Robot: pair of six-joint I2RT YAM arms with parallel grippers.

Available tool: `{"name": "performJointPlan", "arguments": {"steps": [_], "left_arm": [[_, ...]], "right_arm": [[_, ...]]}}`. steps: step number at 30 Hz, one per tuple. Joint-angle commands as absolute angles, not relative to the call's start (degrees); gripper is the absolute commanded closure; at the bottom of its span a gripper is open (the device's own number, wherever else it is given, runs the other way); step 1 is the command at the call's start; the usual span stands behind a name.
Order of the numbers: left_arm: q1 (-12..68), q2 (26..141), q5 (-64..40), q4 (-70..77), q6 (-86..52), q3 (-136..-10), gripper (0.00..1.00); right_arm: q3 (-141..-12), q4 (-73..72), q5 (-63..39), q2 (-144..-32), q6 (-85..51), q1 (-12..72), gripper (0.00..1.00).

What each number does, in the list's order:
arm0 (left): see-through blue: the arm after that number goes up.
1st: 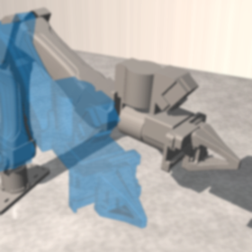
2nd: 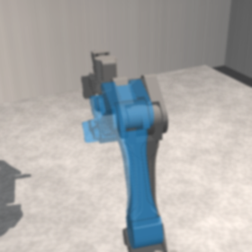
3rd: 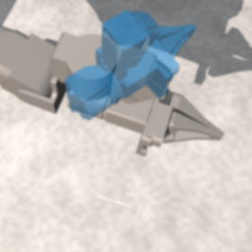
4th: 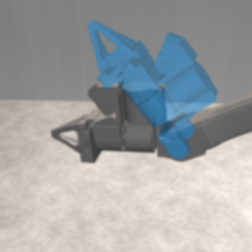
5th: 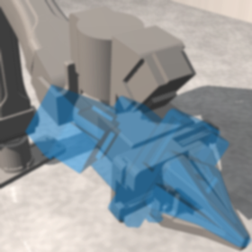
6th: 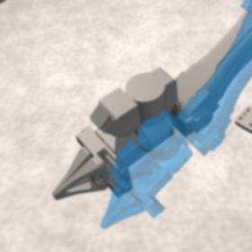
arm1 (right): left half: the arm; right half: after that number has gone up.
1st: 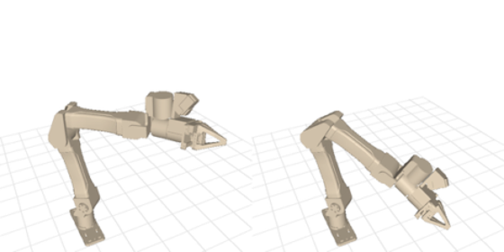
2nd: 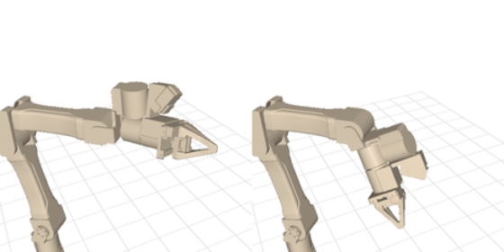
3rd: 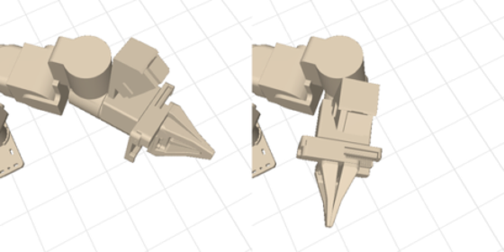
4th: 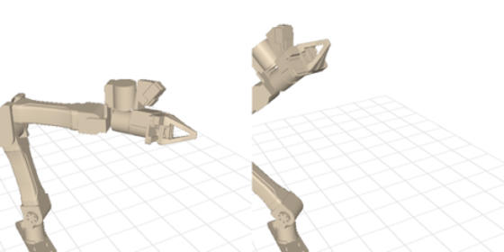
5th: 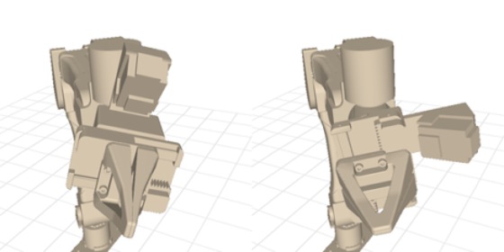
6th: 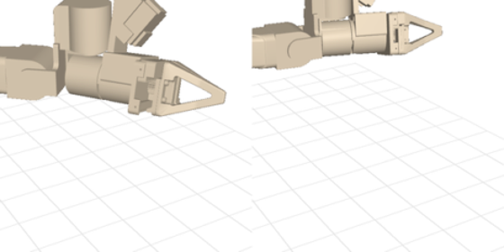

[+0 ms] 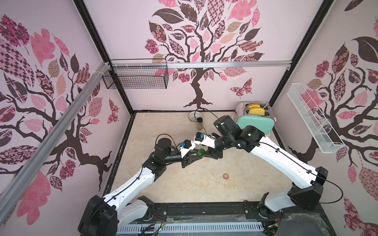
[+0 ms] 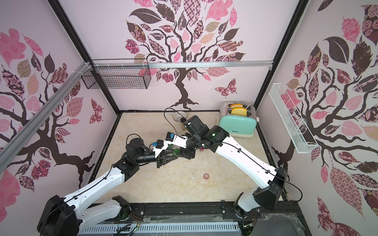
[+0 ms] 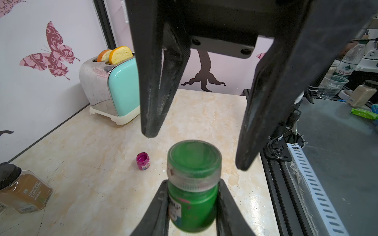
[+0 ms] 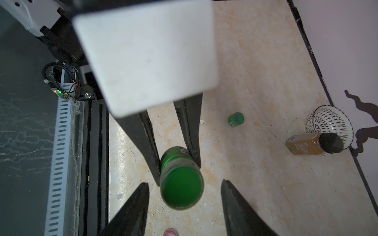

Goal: Close the paint jar lid
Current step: Screw the lid onto the paint jar.

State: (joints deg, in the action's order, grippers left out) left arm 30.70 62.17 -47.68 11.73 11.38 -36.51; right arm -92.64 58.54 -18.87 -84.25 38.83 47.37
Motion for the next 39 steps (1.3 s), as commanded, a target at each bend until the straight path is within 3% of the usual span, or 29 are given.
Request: {"name": "performJointPlan", "arguments": {"steps": [1,7,13,20,29,39], "left_arm": [[30.9,61.5,-48.1,12.0,12.0,-36.8,0.85],[30.8,61.5,-48.0,12.0,12.0,-36.9,0.85],[30.9,61.4,-48.0,12.0,12.1,-36.9,0.85],[30.9,61.1,-47.4,12.0,12.4,-36.8,0.84],[30.9,58.9,-43.9,14.1,12.8,-35.5,0.84],[30.9,57.7,-40.8,15.3,13.4,-34.7,0.84]], "right_arm": [[-94.7,59.3,-19.1,-84.8,39.0,47.2,0.47],[-95.0,59.7,-19.3,-85.6,39.0,47.2,0.54],[-95.1,59.9,-19.8,-85.9,38.7,47.2,0.73],[-94.7,59.7,-20.2,-86.4,34.8,47.2,0.85],[-93.1,56.9,-19.7,-88.5,15.0,47.3,0.96],[-86.7,46.8,-18.9,-86.9,-17.1,48.8,0.94]]}}
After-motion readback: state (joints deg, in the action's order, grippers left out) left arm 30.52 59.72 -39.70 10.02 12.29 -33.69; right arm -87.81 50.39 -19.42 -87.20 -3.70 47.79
